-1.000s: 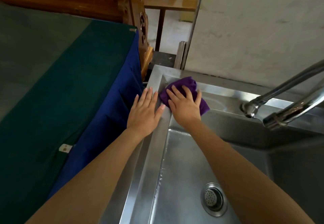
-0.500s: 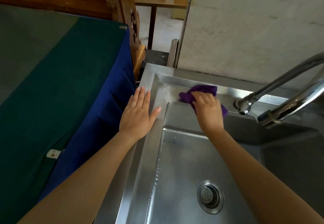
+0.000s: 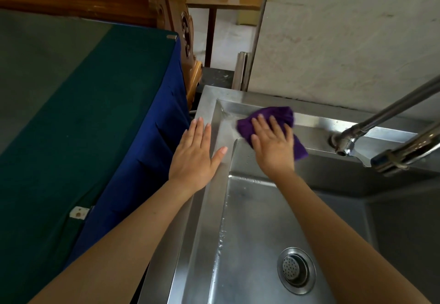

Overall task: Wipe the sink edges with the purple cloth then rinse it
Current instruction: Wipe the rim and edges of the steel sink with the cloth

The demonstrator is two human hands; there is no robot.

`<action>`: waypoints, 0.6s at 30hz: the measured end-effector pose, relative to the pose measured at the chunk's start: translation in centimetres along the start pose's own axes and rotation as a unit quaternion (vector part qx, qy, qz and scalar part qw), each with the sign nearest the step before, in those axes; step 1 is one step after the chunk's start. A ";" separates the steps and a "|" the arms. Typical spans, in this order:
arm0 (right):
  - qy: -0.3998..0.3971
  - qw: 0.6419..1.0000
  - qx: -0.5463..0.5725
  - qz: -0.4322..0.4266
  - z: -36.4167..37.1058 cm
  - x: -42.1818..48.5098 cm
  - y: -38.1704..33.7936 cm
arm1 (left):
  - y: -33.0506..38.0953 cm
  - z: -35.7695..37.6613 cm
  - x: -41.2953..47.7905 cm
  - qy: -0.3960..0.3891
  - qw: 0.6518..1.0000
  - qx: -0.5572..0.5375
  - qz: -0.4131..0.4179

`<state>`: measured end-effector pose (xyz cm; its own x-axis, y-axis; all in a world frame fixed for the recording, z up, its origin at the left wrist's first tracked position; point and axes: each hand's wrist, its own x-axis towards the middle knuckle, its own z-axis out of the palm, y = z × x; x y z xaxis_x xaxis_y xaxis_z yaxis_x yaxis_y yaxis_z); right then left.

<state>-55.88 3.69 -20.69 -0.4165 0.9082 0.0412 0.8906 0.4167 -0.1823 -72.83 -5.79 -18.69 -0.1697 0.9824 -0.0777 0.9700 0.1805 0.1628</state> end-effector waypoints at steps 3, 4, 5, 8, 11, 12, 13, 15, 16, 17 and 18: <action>-0.018 0.999 0.014 -0.030 0.1 1.1 -2.9 | 0.0 -0.2 0.1 -0.013 1.000 -0.010 0.001; -0.020 0.999 0.017 -0.026 0.2 1.3 -3.2 | 0.0 -0.3 0.1 -0.021 1.000 -0.014 0.002; -0.023 0.999 0.018 -0.024 0.2 1.5 -3.4 | -0.1 -0.4 0.1 -0.027 0.999 -0.018 0.002; -0.043 0.998 0.028 -0.044 0.2 2.0 -4.2 | -0.3 -0.7 0.0 -0.041 0.998 -0.038 0.007; -0.042 0.994 0.064 -0.077 0.2 2.6 -5.2 | -0.5 -1.2 -0.6 -0.054 0.996 -0.066 0.018; -0.043 0.993 0.079 -0.082 0.1 2.6 -5.1 | -0.7 -1.2 -1.2 -0.056 0.996 -0.068 0.025; -0.048 0.991 0.090 -0.086 0.1 2.5 -5.1 | -0.8 -1.3 -2.0 -0.058 0.996 -0.064 0.031; -0.056 0.989 0.102 -0.095 0.0 1.6 -4.9 | -1.2 -1.1 -3.8 -0.054 0.996 -0.050 0.040; -0.056 0.988 0.110 -0.098 -0.1 1.0 -5.0 | -1.4 -1.0 -4.7 -0.051 0.997 -0.042 0.043; -0.054 0.986 0.122 -0.096 -0.1 0.1 -5.3 | -1.5 -1.0 -5.7 -0.047 0.997 -0.033 0.046; -0.051 0.985 0.137 -0.094 0.0 -0.8 -5.6 | -1.6 -1.0 -6.5 -0.043 0.998 -0.025 0.048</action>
<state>-60.52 0.59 -19.71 -0.5974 0.8020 0.0032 0.7196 0.5377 -0.4394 -73.49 -12.41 -17.52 -0.0578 0.9879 -0.1437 0.9708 0.0892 0.2225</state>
